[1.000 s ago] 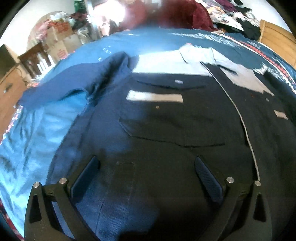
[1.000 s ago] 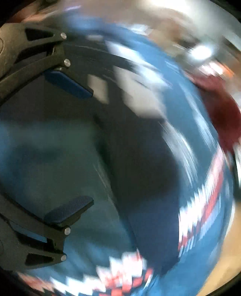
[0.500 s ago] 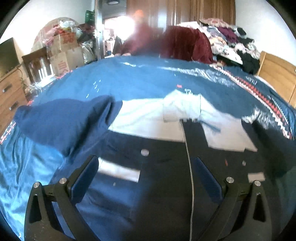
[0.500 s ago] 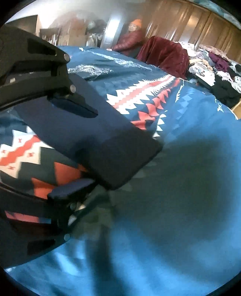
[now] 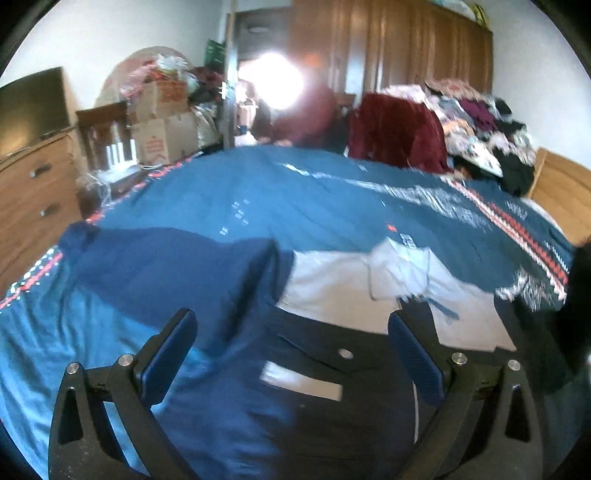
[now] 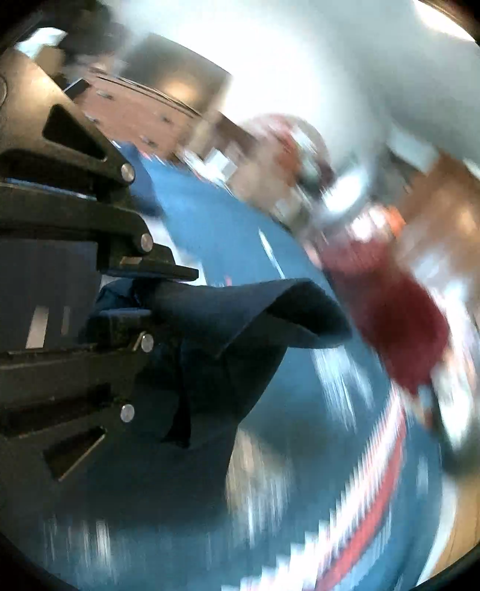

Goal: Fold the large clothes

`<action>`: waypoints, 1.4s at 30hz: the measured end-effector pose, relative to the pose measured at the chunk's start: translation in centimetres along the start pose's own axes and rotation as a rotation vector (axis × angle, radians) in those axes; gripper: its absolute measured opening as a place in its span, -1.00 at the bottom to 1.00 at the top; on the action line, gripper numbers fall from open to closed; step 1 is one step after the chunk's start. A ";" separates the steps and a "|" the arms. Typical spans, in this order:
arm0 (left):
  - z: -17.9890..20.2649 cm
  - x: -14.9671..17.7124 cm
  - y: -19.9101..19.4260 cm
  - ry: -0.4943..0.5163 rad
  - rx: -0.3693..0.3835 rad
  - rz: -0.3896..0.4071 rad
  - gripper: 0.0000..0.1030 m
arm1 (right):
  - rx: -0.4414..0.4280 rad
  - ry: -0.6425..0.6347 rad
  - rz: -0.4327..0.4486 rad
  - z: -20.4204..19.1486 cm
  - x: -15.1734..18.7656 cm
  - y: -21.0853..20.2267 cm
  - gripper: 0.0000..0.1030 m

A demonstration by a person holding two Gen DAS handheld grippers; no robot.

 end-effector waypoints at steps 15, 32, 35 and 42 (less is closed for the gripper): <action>-11.6 2.0 0.3 -0.051 -0.072 -0.088 1.00 | 0.097 -0.141 -0.187 -5.0 14.4 7.8 0.02; 0.7 5.6 11.9 -0.014 0.218 -0.357 0.61 | 0.250 0.164 -0.119 13.8 18.4 -3.5 0.16; 2.7 6.3 13.6 0.004 0.258 -0.405 0.58 | 0.251 0.209 -0.063 15.3 19.6 -6.7 0.28; 2.3 7.3 15.5 -0.074 0.229 -0.437 0.57 | 0.242 0.174 -0.096 14.2 20.6 -6.5 0.29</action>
Point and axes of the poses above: each gripper's, at about its wrist camera, not at the fingertips, and y roughly the way its jaws point, z to its right, x to its underside, the point moved 7 cm from there along y, roughly the way its jaws point, and after that the axes turned 5 degrees about -y, right-handed, at the moved point
